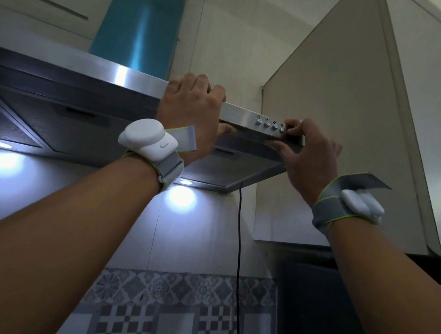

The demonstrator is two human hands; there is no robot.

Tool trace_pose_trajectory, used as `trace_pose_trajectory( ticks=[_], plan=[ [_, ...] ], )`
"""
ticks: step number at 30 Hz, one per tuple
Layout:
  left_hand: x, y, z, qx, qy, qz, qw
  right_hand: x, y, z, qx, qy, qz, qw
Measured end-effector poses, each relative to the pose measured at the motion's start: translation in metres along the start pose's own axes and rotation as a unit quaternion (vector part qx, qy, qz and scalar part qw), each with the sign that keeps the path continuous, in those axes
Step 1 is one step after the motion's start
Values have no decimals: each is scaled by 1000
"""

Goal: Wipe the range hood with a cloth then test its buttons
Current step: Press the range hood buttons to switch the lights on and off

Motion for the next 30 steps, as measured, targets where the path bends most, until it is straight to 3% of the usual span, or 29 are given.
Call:
trace_pose_trajectory(
  ticks=[30],
  plan=[
    [0,0,-1,-3,-12,1,1000,0,0,0,-6,3,-8,1000]
  ],
)
Point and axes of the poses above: each hand's wrist, its own y-axis away from the middle knuckle, its own x-axis out of the back of the hand, z = x × y, the point moved 4 cm from there along -y, towards the middle knuckle, and after that the axes turned 1 degree about -x, right-handed, at the moved point
